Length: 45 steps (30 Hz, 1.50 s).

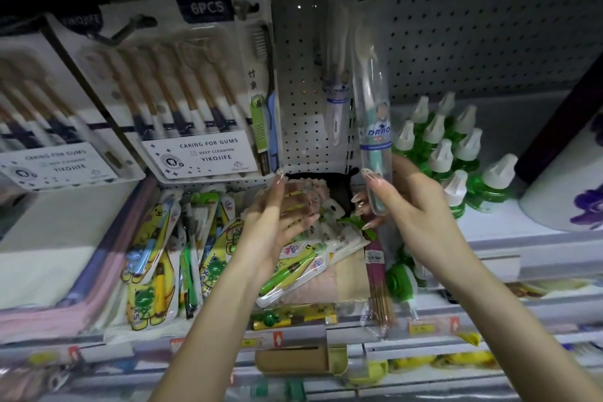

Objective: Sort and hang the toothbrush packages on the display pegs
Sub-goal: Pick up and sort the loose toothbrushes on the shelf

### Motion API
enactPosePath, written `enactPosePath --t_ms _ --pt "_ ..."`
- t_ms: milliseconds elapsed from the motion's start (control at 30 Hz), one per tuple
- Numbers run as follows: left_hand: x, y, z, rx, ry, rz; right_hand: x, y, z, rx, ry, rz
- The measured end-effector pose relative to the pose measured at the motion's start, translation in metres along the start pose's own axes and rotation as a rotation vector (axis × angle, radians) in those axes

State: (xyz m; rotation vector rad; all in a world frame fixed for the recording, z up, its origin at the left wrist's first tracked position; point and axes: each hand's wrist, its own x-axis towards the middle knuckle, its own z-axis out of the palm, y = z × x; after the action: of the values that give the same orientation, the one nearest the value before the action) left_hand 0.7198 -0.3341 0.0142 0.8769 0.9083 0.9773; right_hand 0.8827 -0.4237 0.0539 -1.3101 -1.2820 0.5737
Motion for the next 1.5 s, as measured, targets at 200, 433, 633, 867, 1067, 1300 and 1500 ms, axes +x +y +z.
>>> enactPosePath --t_ms 200,433,633,867,1067,1300,1500 --pt "-0.001 0.000 -0.006 0.006 -0.004 0.009 0.022 0.004 0.022 0.088 0.092 0.114" --pt "-0.006 0.000 -0.033 0.034 0.126 0.111 0.048 0.006 0.046 0.377 0.090 0.376" --pt "-0.010 -0.009 -0.068 -0.004 0.235 0.117 0.033 0.034 0.061 0.539 0.126 0.613" --pt "-0.007 -0.033 -0.104 0.122 0.295 0.044 -0.001 0.102 0.073 0.366 0.171 0.849" --pt "-0.005 -0.045 -0.131 0.193 0.267 -0.056 -0.019 0.143 0.077 0.306 0.236 0.984" --pt "0.015 -0.031 -0.145 0.328 0.114 -0.199 -0.015 0.147 0.098 0.369 0.344 1.114" --pt "0.031 -0.025 -0.146 0.464 -0.026 -0.296 -0.012 0.144 0.110 0.452 0.402 1.081"
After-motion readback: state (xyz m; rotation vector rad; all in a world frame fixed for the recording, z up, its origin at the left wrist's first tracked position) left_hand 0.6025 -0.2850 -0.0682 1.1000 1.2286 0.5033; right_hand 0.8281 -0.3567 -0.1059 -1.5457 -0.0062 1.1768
